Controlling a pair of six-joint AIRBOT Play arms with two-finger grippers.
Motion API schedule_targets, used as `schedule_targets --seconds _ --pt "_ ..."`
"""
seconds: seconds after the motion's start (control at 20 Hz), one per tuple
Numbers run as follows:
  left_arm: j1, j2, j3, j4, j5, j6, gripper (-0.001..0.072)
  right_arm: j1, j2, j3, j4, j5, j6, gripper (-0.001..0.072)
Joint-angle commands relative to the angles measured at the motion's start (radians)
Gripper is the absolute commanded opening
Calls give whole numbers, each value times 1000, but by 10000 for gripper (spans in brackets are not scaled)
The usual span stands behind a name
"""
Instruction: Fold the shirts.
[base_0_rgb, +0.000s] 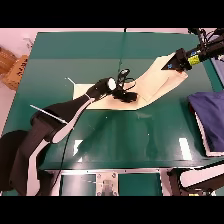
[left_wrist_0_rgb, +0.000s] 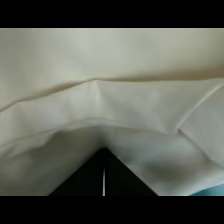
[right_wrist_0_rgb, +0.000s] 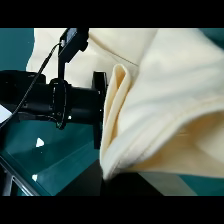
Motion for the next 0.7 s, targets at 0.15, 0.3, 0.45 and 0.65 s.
schedule_targets --seconds 0.15,0.3,0.45,0.65 --pt "122 -5 247 23 -392 38 19 27 10 2 12 -3 67 13" --pt "248 91 277 92 -557 50 19 77 13 2 57 -7 114 13" --pt "373 196 277 259 -681 49 19 204 13 2 52 -87 176 13" --pt "524 285 275 434 -764 49 20 457 -8 -39 27 -396 267 13"
